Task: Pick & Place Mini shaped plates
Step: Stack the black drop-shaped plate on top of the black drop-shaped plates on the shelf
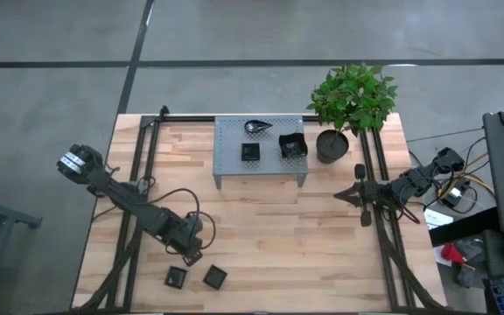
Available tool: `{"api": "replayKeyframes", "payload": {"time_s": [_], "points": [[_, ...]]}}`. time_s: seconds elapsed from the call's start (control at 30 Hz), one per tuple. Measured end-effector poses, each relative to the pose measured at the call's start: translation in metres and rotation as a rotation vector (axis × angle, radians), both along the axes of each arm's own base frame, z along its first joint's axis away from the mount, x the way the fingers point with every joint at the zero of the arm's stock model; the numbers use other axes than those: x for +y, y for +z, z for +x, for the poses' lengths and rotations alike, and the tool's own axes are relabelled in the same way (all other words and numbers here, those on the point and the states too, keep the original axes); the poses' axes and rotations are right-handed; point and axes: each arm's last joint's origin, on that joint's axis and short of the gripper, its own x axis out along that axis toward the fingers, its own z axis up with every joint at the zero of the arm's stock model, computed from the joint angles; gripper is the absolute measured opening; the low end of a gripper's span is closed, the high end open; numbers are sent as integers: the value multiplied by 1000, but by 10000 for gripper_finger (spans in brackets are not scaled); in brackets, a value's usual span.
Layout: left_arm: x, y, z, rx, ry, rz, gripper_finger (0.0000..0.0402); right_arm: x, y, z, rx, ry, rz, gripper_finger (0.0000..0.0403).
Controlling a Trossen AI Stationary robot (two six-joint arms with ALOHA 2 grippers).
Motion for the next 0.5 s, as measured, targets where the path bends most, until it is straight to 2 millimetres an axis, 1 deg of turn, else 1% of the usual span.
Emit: {"api": "replayKeyframes", "payload": {"time_s": [0.5], "points": [[1,-2,1,-25,30,15,58,0,0,0,0,0,0,8]]}}
